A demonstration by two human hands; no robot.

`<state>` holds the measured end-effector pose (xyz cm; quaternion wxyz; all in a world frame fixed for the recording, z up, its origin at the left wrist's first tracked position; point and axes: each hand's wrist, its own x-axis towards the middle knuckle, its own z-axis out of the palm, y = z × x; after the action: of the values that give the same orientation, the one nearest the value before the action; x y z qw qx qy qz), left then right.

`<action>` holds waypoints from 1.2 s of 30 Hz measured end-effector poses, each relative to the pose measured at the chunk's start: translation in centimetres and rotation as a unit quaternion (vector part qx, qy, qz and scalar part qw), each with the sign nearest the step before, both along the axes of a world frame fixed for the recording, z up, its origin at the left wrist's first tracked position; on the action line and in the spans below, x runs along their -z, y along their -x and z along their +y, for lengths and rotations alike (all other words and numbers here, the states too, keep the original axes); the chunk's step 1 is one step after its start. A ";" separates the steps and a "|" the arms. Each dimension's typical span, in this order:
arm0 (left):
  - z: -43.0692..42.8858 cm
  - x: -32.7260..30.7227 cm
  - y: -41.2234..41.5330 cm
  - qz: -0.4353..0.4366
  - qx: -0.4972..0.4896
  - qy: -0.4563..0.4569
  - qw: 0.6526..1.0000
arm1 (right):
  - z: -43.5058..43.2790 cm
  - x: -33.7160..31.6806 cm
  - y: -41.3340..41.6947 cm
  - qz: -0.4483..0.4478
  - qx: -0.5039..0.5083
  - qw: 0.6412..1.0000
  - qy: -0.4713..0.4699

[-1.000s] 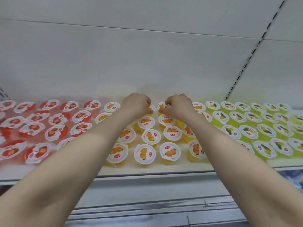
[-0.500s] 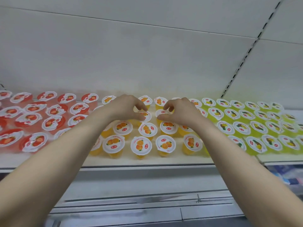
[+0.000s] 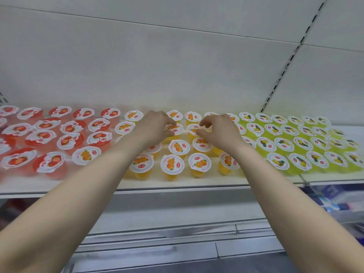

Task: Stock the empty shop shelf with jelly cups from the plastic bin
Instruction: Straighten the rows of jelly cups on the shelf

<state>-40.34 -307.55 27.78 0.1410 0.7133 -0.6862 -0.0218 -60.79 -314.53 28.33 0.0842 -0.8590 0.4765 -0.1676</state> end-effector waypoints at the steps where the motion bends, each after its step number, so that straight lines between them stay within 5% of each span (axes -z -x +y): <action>1: 0.3 0.0 0.1 -0.003 0.001 0.018 1.000 | 0.4 -0.1 0.6 -0.010 -0.005 1.000 -0.004; 6: 2.8 -0.6 0.9 0.051 0.050 -0.022 0.997 | 2.0 0.0 1.8 0.045 -0.006 0.997 -0.063; 17: 3.9 -0.5 3.1 -0.036 0.033 -0.008 0.999 | 4.7 -0.3 1.1 0.047 0.060 0.997 -0.004; 22: 5.2 -0.4 2.8 -0.011 0.024 0.019 0.999 | 7.6 0.4 3.1 -0.034 -0.023 0.998 0.038; 27: 8.6 -0.1 3.7 -0.005 0.020 0.002 1.000 | 9.4 2.2 4.1 0.045 -0.059 0.996 0.049; 30: 10.2 0.5 4.5 -0.074 -0.005 -0.018 0.997 | 9.4 2.4 4.0 0.042 -0.067 0.994 0.081; 36: 10.7 1.3 5.8 -0.058 -0.050 0.000 0.997 | 9.1 2.8 5.1 0.034 -0.049 0.992 0.109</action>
<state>-46.11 -296.89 26.45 0.1018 0.7469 -0.6565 0.0273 -65.87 -305.41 25.56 -0.0176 -0.8904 0.4154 -0.1852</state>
